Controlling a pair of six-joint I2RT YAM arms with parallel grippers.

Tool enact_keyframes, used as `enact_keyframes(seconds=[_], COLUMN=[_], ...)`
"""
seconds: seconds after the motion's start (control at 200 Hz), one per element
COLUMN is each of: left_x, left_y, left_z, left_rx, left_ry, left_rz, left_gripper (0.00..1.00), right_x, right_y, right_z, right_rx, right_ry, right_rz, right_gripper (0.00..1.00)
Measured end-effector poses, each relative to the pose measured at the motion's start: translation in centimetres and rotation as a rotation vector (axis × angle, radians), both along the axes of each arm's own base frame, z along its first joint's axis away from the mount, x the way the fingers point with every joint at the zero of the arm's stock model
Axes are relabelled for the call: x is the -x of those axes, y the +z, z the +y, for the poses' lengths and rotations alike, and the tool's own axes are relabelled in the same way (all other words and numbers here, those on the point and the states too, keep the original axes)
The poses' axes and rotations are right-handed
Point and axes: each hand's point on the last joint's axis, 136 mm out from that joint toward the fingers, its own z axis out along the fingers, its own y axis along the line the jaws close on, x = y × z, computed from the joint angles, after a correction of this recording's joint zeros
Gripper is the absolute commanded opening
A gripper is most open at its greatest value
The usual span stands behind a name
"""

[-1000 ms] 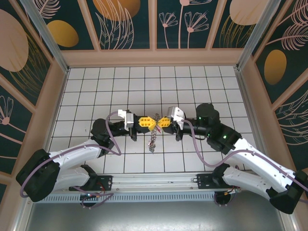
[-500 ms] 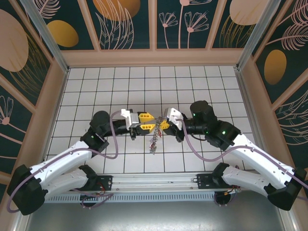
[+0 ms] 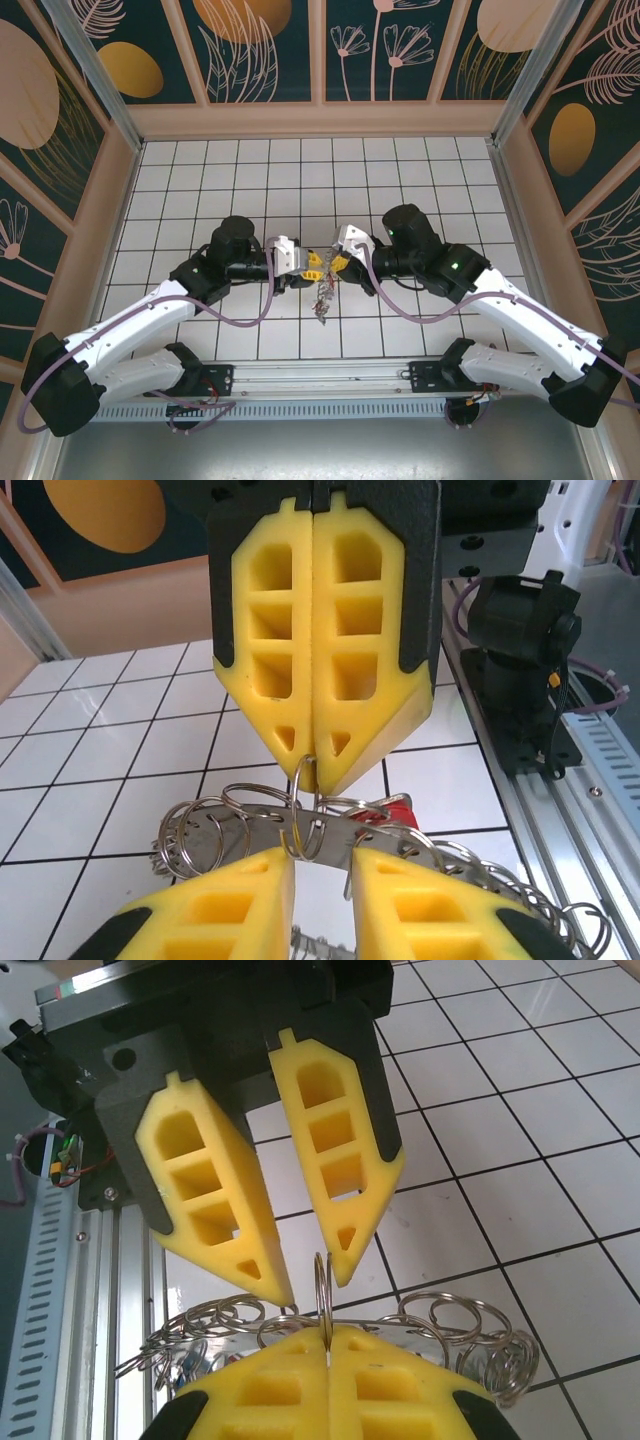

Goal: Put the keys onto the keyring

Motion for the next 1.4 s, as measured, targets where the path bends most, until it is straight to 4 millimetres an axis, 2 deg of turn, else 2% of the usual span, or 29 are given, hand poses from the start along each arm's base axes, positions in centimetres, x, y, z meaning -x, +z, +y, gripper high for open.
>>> enact_keyframes(seconds=[0.17, 0.626, 0.716, 0.771, 0.821, 1.051, 1.221, 1.401], left_x=[0.0, 0.2, 0.0, 0.0, -0.1, 0.2, 1.4, 1.9], left_y=[0.1, 1.7, 1.6, 1.4, 1.2, 1.3, 2.2, 3.0], left_z=[0.0, -0.3, -0.6, -0.8, -1.0, -1.1, -1.1, -1.1], left_rx=[0.000, 0.016, 0.008, 0.000, -0.005, -0.004, 0.104, 0.203], left_ry=[-0.001, -0.035, -0.044, -0.054, -0.062, -0.086, -0.119, -0.135], left_rz=[-0.004, -0.041, -0.031, -0.018, -0.011, -0.001, 0.019, 0.084], left_gripper=[0.27, 0.27, 0.23, 0.13, 0.00, 0.00, 0.00, 0.00], right_x=[0.1, 0.2, 0.2, 0.2, 0.2, 0.4, 1.4, 1.8], right_y=[0.0, 0.0, 0.0, 0.0, 0.0, -0.1, 0.9, 1.6], right_z=[0.0, 0.1, 0.1, 0.1, 0.0, -0.1, -0.5, -0.2], right_rx=[-0.001, -0.004, -0.004, -0.003, -0.002, -0.007, -0.092, -0.150], right_ry=[0.003, 0.009, 0.010, 0.010, 0.009, 0.011, 0.035, 0.053], right_rz=[0.002, 0.004, 0.004, 0.004, 0.005, -0.001, -0.051, -0.058], right_gripper=[0.00, 0.00, 0.00, 0.00, 0.00, 0.00, 0.11, 0.14])
